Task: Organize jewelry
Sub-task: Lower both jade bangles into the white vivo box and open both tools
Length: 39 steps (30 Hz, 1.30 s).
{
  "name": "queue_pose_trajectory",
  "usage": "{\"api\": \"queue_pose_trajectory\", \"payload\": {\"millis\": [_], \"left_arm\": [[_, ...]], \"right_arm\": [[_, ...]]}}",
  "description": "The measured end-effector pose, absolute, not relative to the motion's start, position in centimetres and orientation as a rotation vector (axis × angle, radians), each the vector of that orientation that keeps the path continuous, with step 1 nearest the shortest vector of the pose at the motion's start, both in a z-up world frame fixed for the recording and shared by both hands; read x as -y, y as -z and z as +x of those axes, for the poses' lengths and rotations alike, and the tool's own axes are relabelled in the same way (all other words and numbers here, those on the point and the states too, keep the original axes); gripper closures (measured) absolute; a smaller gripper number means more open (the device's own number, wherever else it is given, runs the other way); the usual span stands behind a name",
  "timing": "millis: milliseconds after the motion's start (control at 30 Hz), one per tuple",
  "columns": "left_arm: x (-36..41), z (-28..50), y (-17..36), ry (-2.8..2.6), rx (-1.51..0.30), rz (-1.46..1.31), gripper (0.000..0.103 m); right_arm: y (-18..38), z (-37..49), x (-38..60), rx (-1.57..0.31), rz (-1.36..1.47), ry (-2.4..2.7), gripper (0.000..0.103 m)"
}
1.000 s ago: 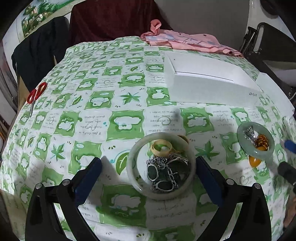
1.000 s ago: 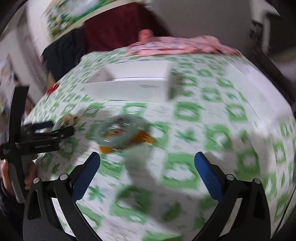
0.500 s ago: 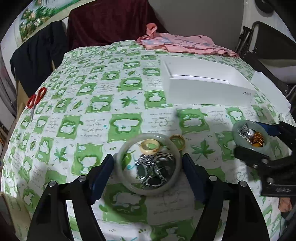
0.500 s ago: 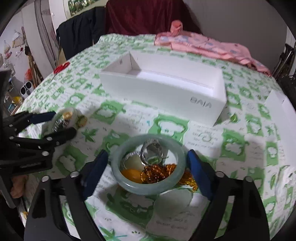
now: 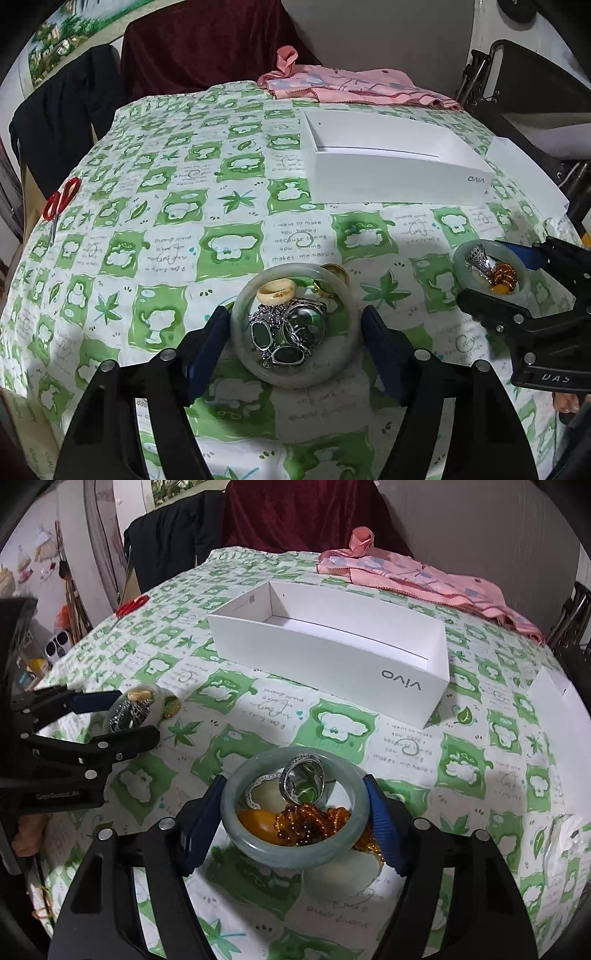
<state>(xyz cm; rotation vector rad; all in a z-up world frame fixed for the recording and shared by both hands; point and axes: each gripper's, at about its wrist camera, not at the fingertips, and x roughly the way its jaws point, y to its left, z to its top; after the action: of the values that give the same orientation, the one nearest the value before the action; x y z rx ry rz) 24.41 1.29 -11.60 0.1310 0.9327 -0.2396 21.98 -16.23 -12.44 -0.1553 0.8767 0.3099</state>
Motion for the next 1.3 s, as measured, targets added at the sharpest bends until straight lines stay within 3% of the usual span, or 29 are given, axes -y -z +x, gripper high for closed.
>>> {"api": "queue_pose_trajectory", "payload": {"millis": [33, 500, 833, 1300], "left_arm": [[-1.3, 24.3, 11.5, 0.241, -0.925, 0.131, 0.034], [-1.8, 23.9, 9.6, 0.255, -0.836, 0.075, 0.034], [2.0, 30.2, 4.4, 0.336, -0.784, 0.066, 0.034], [4.3, 35.2, 6.9, 0.396, -0.819, 0.041, 0.031]], "right_arm": [[12.3, 21.9, 16.3, -0.869, -0.148, -0.311, 0.034], [10.5, 21.5, 18.2, -0.773, -0.072, -0.291, 0.034], [4.4, 26.7, 20.8, -0.667, 0.033, -0.258, 0.034], [7.3, 32.6, 23.1, -0.744, 0.180, -0.321, 0.030]]}}
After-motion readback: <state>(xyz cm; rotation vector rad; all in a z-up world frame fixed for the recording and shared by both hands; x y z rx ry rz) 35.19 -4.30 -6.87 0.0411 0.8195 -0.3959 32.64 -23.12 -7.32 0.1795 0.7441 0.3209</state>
